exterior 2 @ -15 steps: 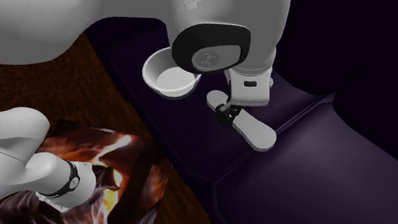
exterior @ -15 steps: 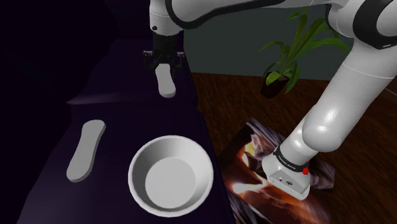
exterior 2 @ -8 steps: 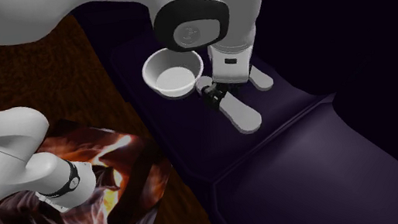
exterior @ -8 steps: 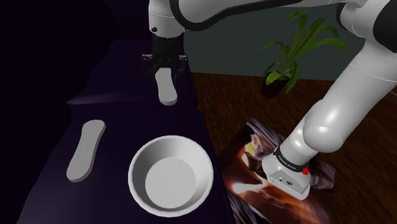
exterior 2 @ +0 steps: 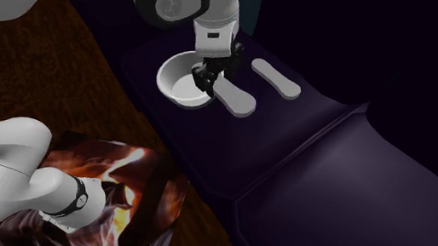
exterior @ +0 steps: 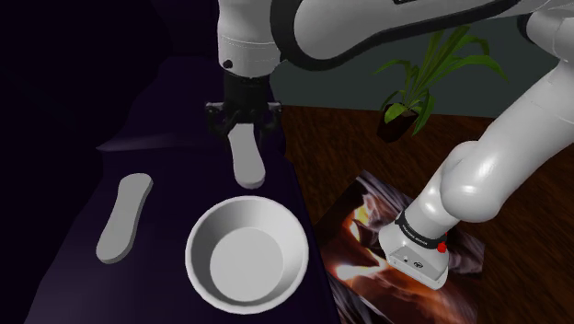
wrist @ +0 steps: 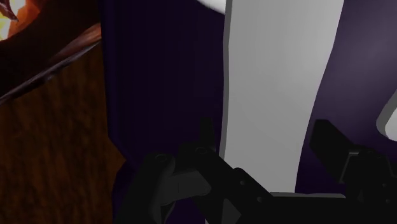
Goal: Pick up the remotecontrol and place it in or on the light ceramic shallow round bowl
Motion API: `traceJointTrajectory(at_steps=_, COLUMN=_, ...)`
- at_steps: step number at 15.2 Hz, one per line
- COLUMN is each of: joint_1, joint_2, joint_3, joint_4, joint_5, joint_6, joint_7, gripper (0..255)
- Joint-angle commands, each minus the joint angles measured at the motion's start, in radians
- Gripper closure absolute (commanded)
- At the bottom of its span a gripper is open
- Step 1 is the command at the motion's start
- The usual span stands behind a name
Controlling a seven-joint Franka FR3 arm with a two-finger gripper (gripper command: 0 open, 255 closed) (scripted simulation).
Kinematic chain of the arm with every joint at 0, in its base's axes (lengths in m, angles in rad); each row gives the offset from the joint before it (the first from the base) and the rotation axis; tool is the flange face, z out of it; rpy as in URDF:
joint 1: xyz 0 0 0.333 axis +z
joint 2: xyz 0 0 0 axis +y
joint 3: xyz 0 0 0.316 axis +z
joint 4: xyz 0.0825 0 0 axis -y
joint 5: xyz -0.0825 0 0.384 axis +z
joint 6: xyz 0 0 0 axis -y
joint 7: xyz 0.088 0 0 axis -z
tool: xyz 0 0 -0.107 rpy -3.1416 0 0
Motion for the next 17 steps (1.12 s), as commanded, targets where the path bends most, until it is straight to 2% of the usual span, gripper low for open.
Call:
traceJointTrajectory(at_steps=1, joint_1=0.023, joint_2=-0.019, joint_3=0.025, joint_4=-0.015, joint_5=0.014, joint_6=0.000, joint_7=0.043, gripper=255)
traceJointTrajectory(at_steps=12, joint_1=0.138, joint_2=-0.063, joint_3=0.170, joint_4=-0.028, joint_5=0.063, joint_6=-0.014, joint_7=0.285, gripper=255)
traceJointTrajectory(at_steps=17, joint_1=0.139, joint_2=-0.045, joint_3=0.179, joint_4=-0.082, joint_5=0.053, joint_6=0.053, joint_7=0.294, gripper=255)
